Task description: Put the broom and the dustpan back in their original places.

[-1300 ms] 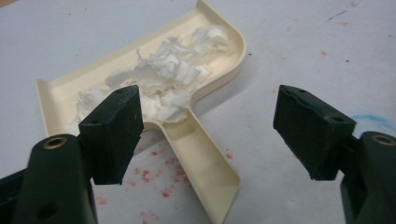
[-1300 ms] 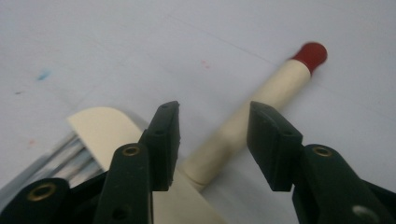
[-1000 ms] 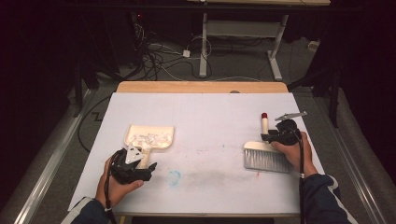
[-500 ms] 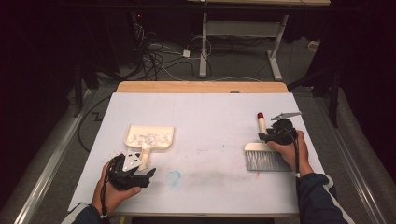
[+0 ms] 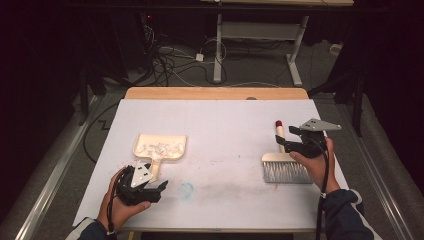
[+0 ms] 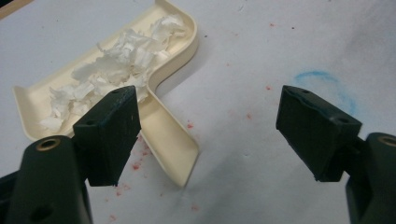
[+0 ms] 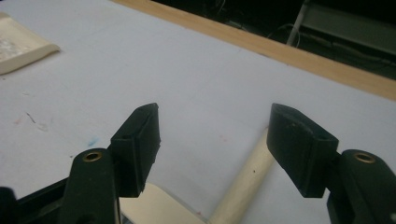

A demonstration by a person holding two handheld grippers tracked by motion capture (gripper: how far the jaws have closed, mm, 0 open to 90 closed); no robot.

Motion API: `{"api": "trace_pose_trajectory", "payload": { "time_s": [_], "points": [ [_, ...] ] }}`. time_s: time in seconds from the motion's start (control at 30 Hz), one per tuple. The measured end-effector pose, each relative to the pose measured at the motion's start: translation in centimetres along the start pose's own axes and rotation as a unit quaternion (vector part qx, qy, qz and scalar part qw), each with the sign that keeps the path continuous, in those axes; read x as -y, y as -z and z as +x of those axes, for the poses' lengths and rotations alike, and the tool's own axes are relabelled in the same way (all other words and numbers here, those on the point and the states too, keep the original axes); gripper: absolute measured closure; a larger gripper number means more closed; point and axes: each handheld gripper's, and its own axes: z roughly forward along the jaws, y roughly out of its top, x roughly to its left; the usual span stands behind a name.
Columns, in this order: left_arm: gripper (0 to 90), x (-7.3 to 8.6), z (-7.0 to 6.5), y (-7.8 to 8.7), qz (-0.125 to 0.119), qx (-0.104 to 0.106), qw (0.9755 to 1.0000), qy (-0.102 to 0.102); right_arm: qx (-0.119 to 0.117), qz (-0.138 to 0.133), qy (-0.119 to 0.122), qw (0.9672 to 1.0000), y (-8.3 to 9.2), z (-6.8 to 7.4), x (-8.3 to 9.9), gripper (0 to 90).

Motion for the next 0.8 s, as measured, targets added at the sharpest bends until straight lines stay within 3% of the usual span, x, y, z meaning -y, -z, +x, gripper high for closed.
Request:
{"api": "trace_pose_trajectory", "payload": {
  "time_s": [0.2,0.3,0.47,0.8],
  "points": [
    [20.1,0.0,-0.2,0.1,-0.003,0.001,0.9999,-0.012,-0.004,-0.043,0.017,0.9989,1.9,1.2,-0.4,30.5],
    [19.6,0.0,-0.2,0.1,-0.008,0.000,0.9997,-0.023,0.008,-0.049,0.023,0.9985,2.6,2.0,-0.4,27.5],
    [19.6,0.0,-0.4,0.2,-0.013,0.000,0.9994,-0.033,0.004,-0.073,0.029,0.9969,3.8,2.8,0.0,25.9],
    [19.6,0.1,-0.6,0.3,-0.015,0.000,0.9987,-0.048,0.015,-0.077,0.058,0.9952,5.1,4.3,1.1,25.2]
  ]
}}
